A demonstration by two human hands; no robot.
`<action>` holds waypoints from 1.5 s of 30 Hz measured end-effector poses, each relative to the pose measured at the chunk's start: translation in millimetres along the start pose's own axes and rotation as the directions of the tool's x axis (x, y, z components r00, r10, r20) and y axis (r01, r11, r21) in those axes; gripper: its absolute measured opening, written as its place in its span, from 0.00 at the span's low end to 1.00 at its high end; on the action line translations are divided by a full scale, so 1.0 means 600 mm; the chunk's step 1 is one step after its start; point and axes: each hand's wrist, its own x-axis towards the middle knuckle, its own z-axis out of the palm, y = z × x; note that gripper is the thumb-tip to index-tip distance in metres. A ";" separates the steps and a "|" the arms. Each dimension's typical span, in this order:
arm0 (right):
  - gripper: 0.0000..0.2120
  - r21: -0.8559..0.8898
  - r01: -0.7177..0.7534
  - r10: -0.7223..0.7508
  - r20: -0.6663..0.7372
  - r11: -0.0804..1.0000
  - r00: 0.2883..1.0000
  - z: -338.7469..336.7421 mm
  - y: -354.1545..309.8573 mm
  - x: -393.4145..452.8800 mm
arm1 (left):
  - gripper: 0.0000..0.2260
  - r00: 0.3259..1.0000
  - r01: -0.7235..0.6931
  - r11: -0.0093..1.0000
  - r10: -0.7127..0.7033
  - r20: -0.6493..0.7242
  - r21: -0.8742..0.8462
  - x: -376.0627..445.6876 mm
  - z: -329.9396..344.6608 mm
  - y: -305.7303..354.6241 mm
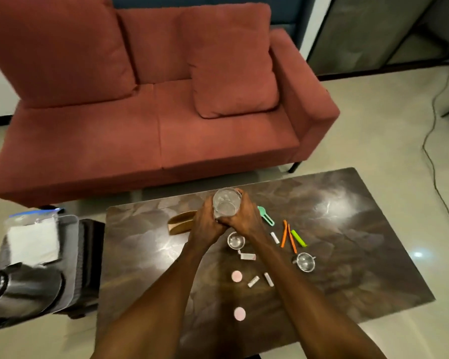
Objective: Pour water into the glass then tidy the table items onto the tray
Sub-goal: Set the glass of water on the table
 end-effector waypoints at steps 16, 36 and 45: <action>0.36 0.114 -0.099 0.113 -0.122 0.989 0.986 -0.193 0.227 0.057 | 0.27 0.980 -0.044 0.999 0.042 0.193 0.006 0.080 0.271 0.053; 0.34 0.118 -0.105 0.126 -0.186 0.987 0.974 -0.199 0.450 0.239 | 0.19 0.988 -0.002 0.994 0.018 0.151 -0.108 0.227 0.492 -0.077; 0.37 0.072 -0.134 0.144 -0.167 0.988 0.975 -0.186 0.470 0.236 | 0.23 0.977 0.059 0.992 -0.034 0.209 -0.114 0.222 0.499 -0.100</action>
